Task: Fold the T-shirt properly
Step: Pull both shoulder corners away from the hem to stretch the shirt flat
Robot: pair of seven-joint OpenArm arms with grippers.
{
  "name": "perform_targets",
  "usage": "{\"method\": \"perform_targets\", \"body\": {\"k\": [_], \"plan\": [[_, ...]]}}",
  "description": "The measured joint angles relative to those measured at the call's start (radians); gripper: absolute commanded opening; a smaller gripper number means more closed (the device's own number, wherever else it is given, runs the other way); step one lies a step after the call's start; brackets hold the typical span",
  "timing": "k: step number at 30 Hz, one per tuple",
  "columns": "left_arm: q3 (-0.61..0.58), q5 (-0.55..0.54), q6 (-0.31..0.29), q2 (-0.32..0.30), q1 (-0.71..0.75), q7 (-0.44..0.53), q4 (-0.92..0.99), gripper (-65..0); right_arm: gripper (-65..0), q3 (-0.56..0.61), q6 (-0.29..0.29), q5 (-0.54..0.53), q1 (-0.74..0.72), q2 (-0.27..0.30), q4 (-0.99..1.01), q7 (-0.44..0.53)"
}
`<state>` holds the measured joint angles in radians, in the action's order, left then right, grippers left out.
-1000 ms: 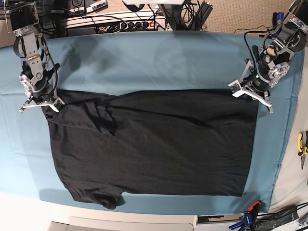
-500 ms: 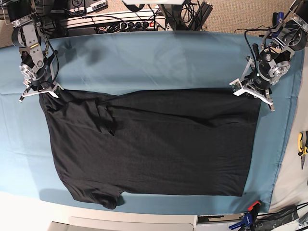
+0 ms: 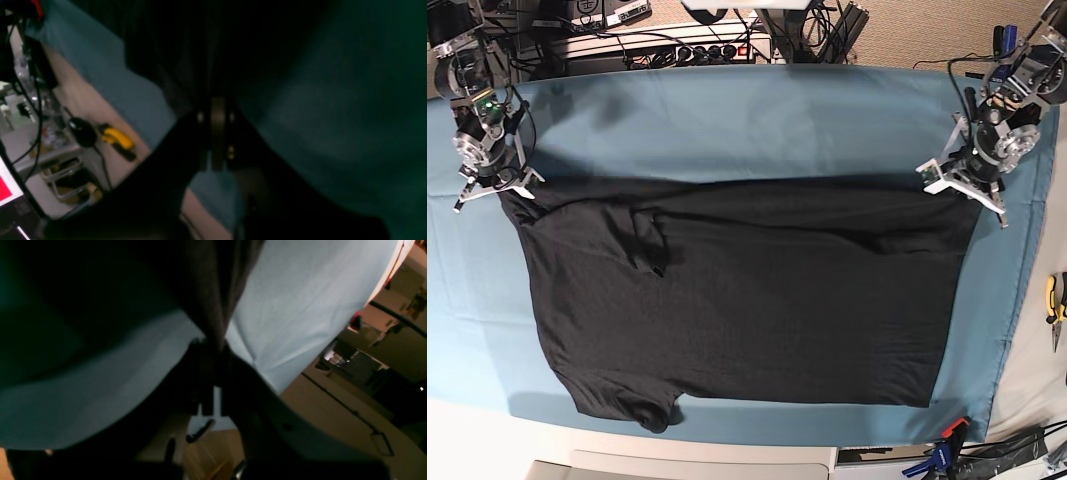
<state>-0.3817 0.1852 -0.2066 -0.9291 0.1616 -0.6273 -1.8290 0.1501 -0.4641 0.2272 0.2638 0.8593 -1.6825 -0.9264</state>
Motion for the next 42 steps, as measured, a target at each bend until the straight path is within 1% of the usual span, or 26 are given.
{"method": "perform_targets", "body": {"k": [1,5,11,16,18,24,26,27,30,31,36,39,42], "plan": [[0.000,-0.003,0.013,-0.006,0.006,0.000,-0.001,-65.0,-65.0,0.000,0.000,0.000,0.000,0.008,0.000,0.003],[-0.002,-0.003,0.015,-0.008,0.011,0.000,-0.002,-65.0,-65.0,0.000,0.000,-0.004,0.000,0.039,-0.001,0.007],[-0.002,-0.002,0.016,-0.008,0.022,-0.009,-0.004,-65.0,-65.0,0.000,0.001,-0.016,0.013,0.040,-0.002,0.000],[-0.002,0.001,0.019,-0.011,0.072,-0.013,-0.011,-65.0,-65.0,0.000,0.000,-0.015,0.077,0.040,-0.002,-0.008],[-0.002,0.016,0.043,-0.011,0.092,-0.019,-0.029,-65.0,-65.0,0.000,0.000,-0.014,0.098,0.040,-0.002,-0.008],[-0.002,0.042,0.063,-0.014,0.144,-0.054,-0.097,-65.0,-65.0,0.000,0.001,-0.014,0.153,0.040,-0.002,-0.008],[-0.002,0.071,0.073,-0.014,0.163,-0.054,-0.111,-65.0,-65.0,0.000,0.002,-0.008,0.168,0.041,-0.002,-0.008],[-0.002,0.077,0.075,-0.014,0.172,-0.054,-0.116,-65.0,-65.0,0.000,0.002,0.009,0.175,0.041,-0.002,-0.008],[-0.002,0.096,0.080,-0.014,0.199,-0.058,-0.117,-65.0,-65.0,0.000,0.003,0.011,0.188,0.041,-0.003,-0.008],[-0.002,0.097,0.092,-0.014,0.208,-0.060,-0.117,-65.0,-65.0,0.000,0.004,0.011,0.191,0.041,-0.003,-0.008],[-0.002,0.118,0.099,-0.014,0.246,-0.066,-0.119,-65.0,-65.0,0.000,0.004,0.011,0.191,0.041,-0.003,-0.008],[-0.002,0.127,0.126,-0.014,0.280,-0.073,-0.135,-65.0,-65.0,0.000,0.004,0.012,0.194,0.041,-0.003,0.008],[-0.002,0.175,0.156,-0.014,0.315,-0.080,-0.172,-65.0,-65.0,0.000,0.007,0.019,0.222,0.041,-0.037,0.021]]}}
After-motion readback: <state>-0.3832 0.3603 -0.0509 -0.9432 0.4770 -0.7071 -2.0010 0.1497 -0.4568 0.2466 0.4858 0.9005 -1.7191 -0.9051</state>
